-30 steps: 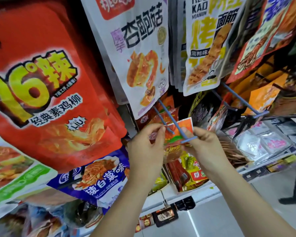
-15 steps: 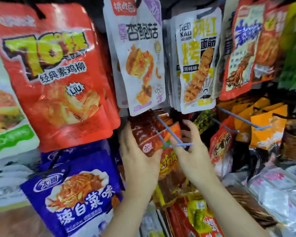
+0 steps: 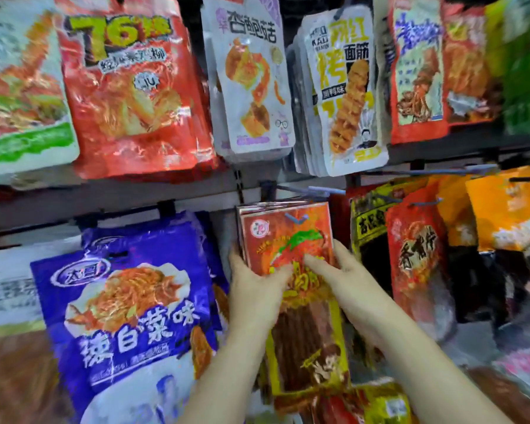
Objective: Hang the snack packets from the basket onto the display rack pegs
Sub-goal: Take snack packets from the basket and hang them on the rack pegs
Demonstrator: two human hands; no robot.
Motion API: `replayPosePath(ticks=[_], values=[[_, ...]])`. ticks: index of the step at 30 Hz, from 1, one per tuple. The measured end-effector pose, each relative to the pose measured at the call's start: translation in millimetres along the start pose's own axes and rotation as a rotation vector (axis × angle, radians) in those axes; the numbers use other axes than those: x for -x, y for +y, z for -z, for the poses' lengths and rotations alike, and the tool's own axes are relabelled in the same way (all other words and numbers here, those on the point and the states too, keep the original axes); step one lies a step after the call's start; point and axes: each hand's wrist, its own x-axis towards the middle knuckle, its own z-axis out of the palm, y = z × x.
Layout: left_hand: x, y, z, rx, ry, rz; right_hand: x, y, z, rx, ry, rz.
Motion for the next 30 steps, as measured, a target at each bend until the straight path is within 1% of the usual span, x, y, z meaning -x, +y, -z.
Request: replayPosePath(ticks=[3, 6, 10, 13, 18, 22, 24, 27, 28, 30], values=[[3.1, -4.4, -0.4, 0.002, -0.029, 0.061, 4.7, -7.1, 1.3, -0.094, -0.054, 0.021], [-0.8, 3.7, 0.7, 0.004, -0.046, 0.055, 6.4, -13.7, 5.2, -0.108, -0.114, 0.026], [4.5, 6.6, 2.5, 0.006, -0.052, 0.027, 10.6, -10.8, 3.9, -0.016, -0.054, -0.011], [11.8, 6.0, 6.8, -0.001, -0.063, 0.030, 18.7, -14.1, 3.3, 0.036, -0.066, -0.033], [15.7, -1.4, 6.4, 0.010, -0.120, 0.103, 27.1, -7.2, 4.3, -0.025, -0.072, -0.149], [17.1, -6.1, 8.4, 0.051, -0.126, 0.109, 30.8, -7.7, 3.9, -0.048, -0.102, -0.129], [18.8, -4.4, 9.8, 0.042, -0.116, 0.094, 34.4, -10.0, 3.7, 0.000, -0.112, -0.100], [28.1, 5.1, 10.6, -0.054, -0.084, 0.055, 42.7, -12.1, 7.3, 0.158, -0.077, -0.054], [34.7, 10.0, 12.7, -0.089, -0.074, 0.015, 46.0, -13.1, 9.4, 0.231, -0.059, -0.036], [53.9, 19.3, 20.0, -0.125, -0.071, -0.104, 57.9, -19.5, 10.5, 0.462, 0.002, 0.014]])
